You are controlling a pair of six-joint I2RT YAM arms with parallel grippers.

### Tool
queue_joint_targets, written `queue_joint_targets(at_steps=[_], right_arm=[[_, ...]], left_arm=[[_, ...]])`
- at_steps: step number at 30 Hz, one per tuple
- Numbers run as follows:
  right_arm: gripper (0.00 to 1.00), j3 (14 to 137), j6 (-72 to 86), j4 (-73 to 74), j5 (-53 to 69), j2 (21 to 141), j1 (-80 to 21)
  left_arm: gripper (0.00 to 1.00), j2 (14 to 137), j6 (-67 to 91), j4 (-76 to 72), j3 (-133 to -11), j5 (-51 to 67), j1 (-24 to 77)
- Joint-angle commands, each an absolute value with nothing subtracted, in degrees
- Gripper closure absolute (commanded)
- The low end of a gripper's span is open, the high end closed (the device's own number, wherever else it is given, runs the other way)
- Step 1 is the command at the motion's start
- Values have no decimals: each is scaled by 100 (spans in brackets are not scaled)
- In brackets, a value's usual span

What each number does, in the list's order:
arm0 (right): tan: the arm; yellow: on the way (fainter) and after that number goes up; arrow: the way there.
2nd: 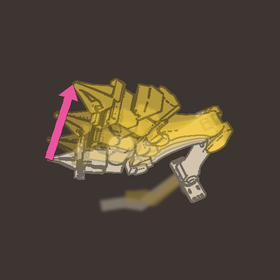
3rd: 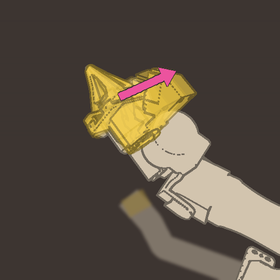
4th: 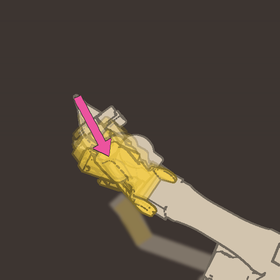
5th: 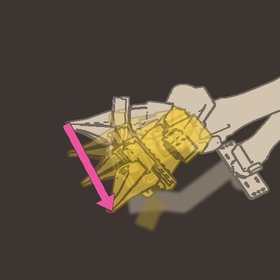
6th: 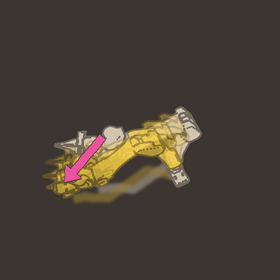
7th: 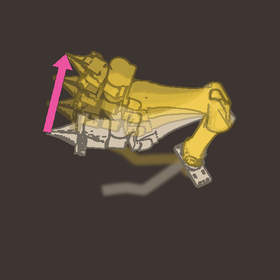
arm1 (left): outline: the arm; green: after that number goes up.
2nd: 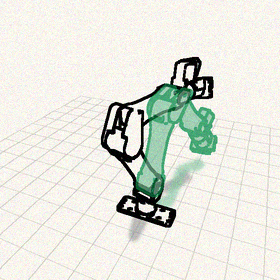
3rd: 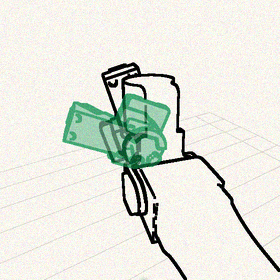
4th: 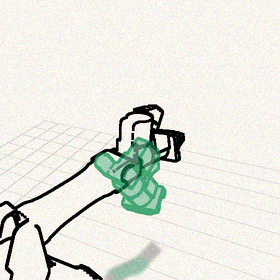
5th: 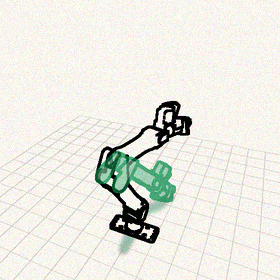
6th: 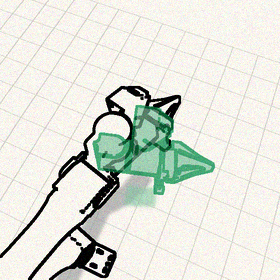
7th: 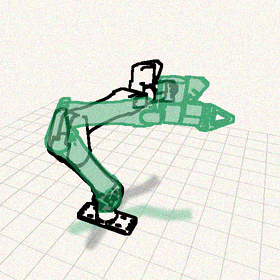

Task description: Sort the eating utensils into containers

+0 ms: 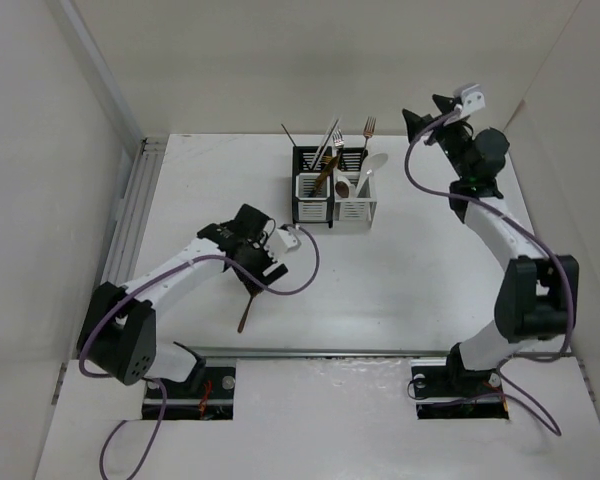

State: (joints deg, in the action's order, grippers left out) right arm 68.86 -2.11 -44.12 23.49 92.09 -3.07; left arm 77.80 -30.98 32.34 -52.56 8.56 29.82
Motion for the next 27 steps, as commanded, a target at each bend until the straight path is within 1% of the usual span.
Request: queue_joint_targets(at_steps=[1,2,4,8,9,10,11,16,19,22,24,25,27], right_arm=[[21,6313,-975,-3359,1100,8457,-351],[21,6215,-1028,-3079,933,8081,-352],[21,6022,-1099,-2718,443,7710,-491],[21,5723,-1458,-1812,-183,6743,-903],[21,5635,-1459,-1584,-298,6306,-984],[21,5529,-1459,-1504,-395,6076,-1063],[21,5285,-1459,-1451,-552,5847,-1185],[19,4650,-1459,-943,-992,4319,-1467],[19,4526,-1397,-416,-1318,3799,-1521],[19,4526,-1345,-80,-1555,3297,-1521],[19,4588,-1345,184,-1669,3051,-1521],[19,4718,-1345,254,-1809,2998,-1521],[19,4825,-1345,369,-1950,2936,-1521]], left_arm=[[26,7918,-2718,4271,-5318,466,3146],[23,7919,-2655,4271,-5239,466,3216],[22,7919,-2523,4271,-5098,466,3278],[22,7682,-2452,4140,-4818,448,3278],[24,7682,-2452,4140,-4738,544,3278],[24,7682,-2452,4140,-4642,675,3278],[26,7682,-2574,4044,-4475,729,3278],[29,8137,-2418,3569,-4474,457,3331],[30,8349,-2417,3323,-4413,387,3331],[35,8402,-2417,3121,-4272,387,3331],[40,8473,-2417,3067,-4193,457,3331],[50,8534,-2469,3067,-4105,457,3331],[65,8692,-2470,2997,-4052,379,3331]])
